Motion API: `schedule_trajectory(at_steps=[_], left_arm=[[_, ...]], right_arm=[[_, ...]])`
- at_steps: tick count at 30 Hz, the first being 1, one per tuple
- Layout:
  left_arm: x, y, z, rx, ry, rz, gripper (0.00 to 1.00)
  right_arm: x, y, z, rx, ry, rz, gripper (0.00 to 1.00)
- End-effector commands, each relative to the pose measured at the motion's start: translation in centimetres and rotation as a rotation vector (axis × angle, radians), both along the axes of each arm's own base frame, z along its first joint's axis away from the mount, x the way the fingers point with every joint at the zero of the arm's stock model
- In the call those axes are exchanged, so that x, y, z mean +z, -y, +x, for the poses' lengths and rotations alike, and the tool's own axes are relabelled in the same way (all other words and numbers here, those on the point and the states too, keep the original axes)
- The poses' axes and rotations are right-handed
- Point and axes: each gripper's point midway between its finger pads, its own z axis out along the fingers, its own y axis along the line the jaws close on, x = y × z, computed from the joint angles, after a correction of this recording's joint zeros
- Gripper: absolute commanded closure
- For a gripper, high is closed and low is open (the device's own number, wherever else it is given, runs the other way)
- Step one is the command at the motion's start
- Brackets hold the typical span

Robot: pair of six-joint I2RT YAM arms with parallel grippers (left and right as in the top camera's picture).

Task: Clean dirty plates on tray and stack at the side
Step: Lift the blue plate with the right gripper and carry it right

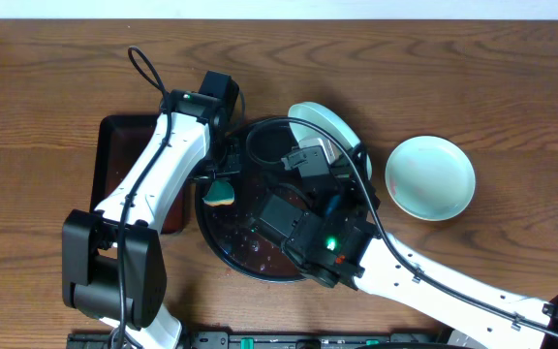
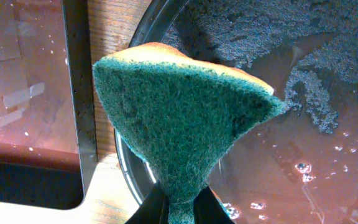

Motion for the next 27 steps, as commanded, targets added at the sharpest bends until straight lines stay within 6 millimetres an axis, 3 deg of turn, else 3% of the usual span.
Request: schedule_trajectory(at_steps=[1, 7, 12, 18, 20, 27], left_arm=[[1.0, 0.1, 0.4, 0.007, 0.028, -0.007, 0.92], [1.0, 0.1, 0.4, 0.007, 0.028, -0.007, 0.92], [1.0, 0.1, 0.4, 0.007, 0.028, -0.007, 0.93], [1.0, 0.1, 0.4, 0.007, 0.028, -0.007, 0.93], [1.0, 0.1, 0.4, 0.007, 0.028, -0.007, 0.93], [1.0, 0.1, 0.4, 0.007, 0.028, -0.007, 0.92]], right_arm=[[1.6, 0.5, -0.4, -0.019, 0.07, 0.003, 0.99], [0.7, 0.4, -0.2, -0.011, 0.035, 0.041, 0.99], [-4.0, -0.3, 0.1, 0.03, -0.201, 0.212, 0.99], [-9.8, 0.2, -0.3, -0.002, -0.553, 0.46, 0.99], [-11.0, 0.6, 0.0, 0.005, -0.668, 0.528, 0.99], [-12.5, 2.4, 1.5, 0.04, -0.856, 0.743, 0.99]])
